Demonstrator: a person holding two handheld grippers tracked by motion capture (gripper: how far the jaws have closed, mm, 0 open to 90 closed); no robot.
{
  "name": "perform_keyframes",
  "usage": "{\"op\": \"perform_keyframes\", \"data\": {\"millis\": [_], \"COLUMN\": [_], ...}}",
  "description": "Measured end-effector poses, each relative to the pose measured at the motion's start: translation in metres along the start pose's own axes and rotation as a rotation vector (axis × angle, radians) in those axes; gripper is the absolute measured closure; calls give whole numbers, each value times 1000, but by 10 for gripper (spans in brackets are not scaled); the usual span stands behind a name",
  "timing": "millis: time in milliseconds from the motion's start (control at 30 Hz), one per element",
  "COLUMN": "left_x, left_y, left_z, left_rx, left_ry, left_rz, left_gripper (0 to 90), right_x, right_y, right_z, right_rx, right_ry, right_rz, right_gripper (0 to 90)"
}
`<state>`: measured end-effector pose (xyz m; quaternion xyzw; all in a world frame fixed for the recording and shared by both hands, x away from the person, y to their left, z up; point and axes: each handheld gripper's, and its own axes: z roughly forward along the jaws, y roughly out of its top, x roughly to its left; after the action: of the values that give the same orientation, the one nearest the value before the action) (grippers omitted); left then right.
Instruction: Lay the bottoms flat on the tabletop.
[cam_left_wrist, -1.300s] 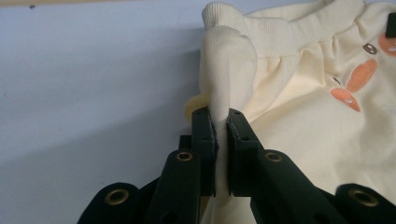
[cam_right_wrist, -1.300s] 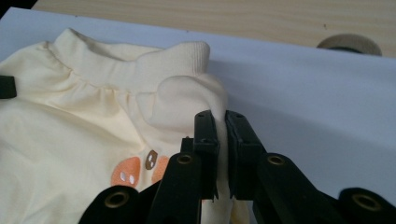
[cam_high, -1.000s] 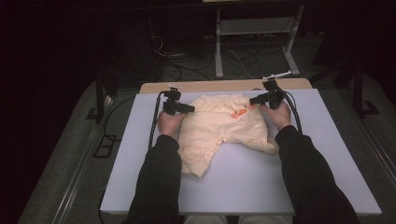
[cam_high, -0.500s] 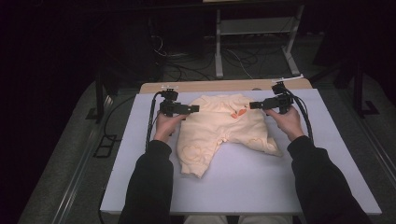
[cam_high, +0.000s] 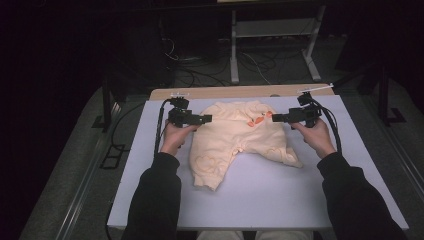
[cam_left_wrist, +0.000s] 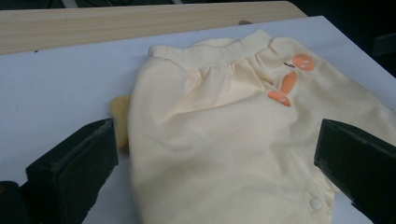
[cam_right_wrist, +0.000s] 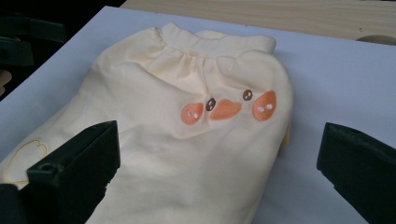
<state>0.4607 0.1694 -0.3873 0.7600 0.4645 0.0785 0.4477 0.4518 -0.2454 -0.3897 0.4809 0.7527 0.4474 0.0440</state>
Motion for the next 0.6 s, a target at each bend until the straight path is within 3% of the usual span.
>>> {"op": "perform_keyframes", "data": {"millis": [300, 600], "left_x": [-5, -18], "left_y": [-10, -24], "left_z": [-16, -29], "left_rx": [-21, -37], "left_ry": [-13, -48], "left_rz": [2, 7], "left_gripper": [0, 0], "right_x": [5, 18], "right_y": [-12, -37], "right_z": [-11, -29], "right_rx": [-10, -33], "right_ry": [19, 49], "right_rz": [-4, -28], "right_gripper": [0, 0]}}
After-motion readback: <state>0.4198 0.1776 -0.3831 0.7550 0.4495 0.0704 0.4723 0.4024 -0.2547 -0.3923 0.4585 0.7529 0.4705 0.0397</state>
